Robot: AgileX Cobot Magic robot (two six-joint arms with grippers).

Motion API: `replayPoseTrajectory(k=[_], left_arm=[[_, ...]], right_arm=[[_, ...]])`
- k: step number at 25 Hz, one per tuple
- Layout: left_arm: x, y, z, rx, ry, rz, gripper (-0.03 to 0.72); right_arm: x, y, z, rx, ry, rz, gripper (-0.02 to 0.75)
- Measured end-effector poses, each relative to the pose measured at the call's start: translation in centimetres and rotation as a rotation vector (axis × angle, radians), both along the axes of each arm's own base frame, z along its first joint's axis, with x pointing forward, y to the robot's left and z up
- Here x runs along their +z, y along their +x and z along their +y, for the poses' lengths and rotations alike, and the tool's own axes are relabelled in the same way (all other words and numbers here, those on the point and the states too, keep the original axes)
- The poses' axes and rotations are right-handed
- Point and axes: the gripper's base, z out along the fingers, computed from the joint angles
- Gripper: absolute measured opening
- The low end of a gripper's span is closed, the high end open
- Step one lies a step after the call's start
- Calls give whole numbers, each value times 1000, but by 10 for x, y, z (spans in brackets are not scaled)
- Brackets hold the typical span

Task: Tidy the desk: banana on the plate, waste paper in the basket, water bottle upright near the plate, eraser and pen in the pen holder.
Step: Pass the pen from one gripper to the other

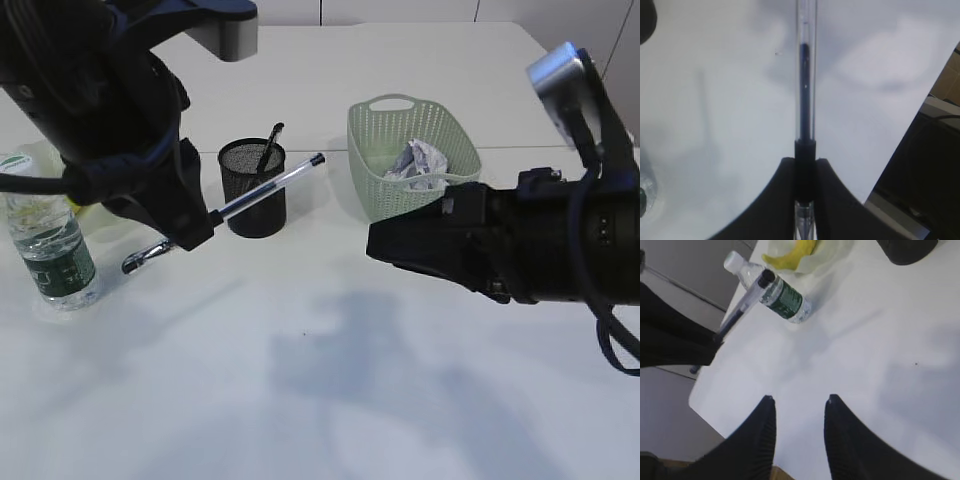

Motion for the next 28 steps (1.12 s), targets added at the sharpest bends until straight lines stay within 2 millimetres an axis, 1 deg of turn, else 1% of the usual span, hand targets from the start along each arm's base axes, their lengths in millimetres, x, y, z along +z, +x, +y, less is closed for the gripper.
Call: replayPoseTrajectory(k=[2, 11, 19, 23, 28], left_arm=[[1, 1, -1, 3, -11, -12, 44], [2, 3, -4, 11, -48, -32, 43], [4, 2, -10, 23, -122, -18, 43], [2, 4, -12, 27, -133, -14, 43], [-3, 7, -18, 35, -156, 7, 43]], right_arm=[[-2, 0, 0, -37, 64, 9, 251], [-3, -3, 1, -18, 106, -8, 251], [-2, -3, 1, -41, 138, 39, 251], [12, 3, 3, -43, 164, 8, 251], [41, 13, 8, -38, 205, -73, 250]])
